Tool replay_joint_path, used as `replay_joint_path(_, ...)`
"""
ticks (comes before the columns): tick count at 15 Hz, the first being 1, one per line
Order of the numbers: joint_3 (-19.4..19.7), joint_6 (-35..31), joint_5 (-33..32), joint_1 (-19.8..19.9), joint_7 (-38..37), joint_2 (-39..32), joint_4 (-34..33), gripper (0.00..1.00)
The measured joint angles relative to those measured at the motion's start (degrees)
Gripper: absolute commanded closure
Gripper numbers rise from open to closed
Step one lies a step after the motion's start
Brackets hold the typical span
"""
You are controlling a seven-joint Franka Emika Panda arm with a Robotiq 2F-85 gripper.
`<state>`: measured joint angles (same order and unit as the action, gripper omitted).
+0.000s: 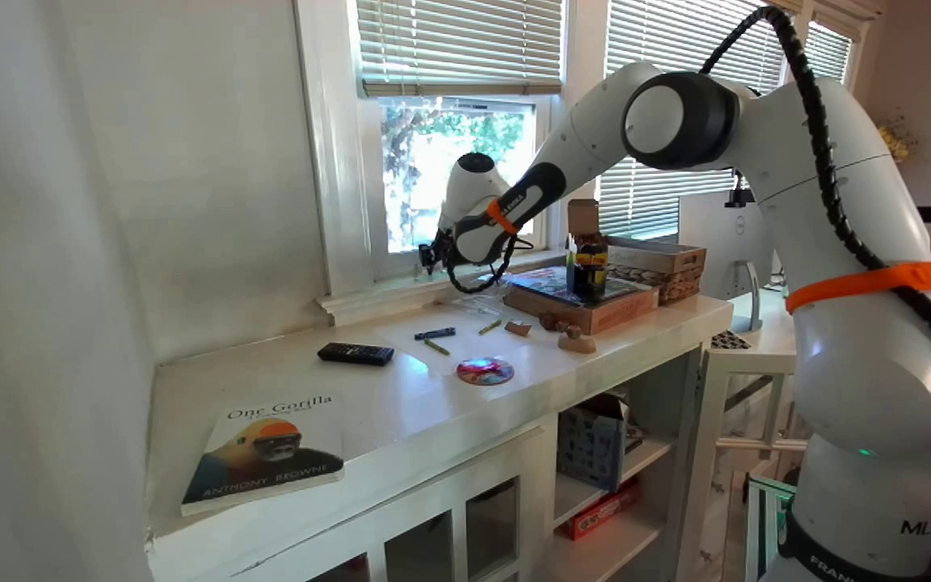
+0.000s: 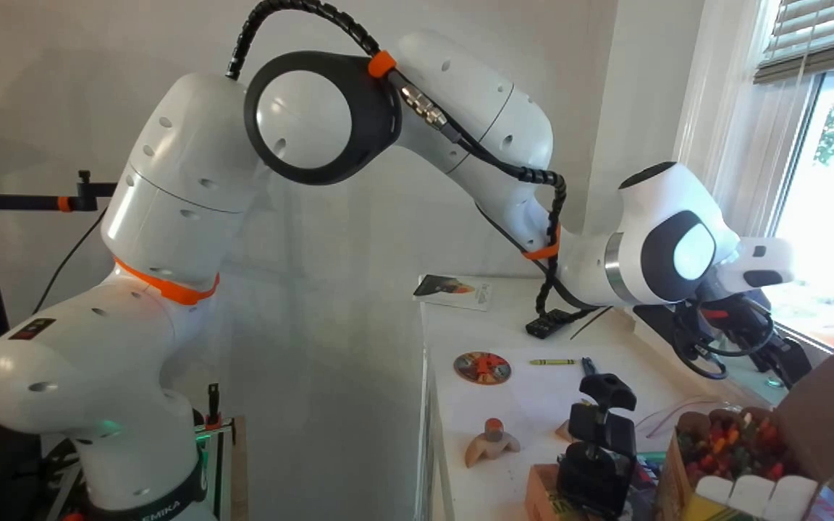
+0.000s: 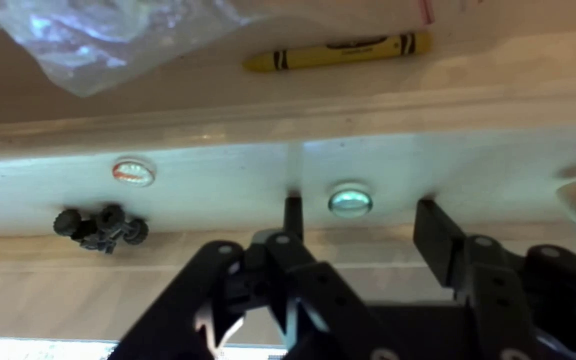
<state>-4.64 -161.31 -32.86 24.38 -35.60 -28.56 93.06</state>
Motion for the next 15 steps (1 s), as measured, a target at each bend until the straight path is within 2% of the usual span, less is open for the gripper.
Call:
replay_joint_path(2, -0.05, 0.35, 0.0, 0.06, 0.0, 0.1, 0.0, 0.48)
replay_joint_path(10, -0.28, 2.62, 0.05, 0.27, 0.0, 0.73, 0.02, 0.5)
replay_joint_path(12, 3.5, 2.61, 5.77, -2.89, 3.62, 0.92, 0.13, 0.52)
replay_joint_path(15, 9.46, 2.63, 12.92, -8.03, 8.6, 1.05, 0.37, 0.69)
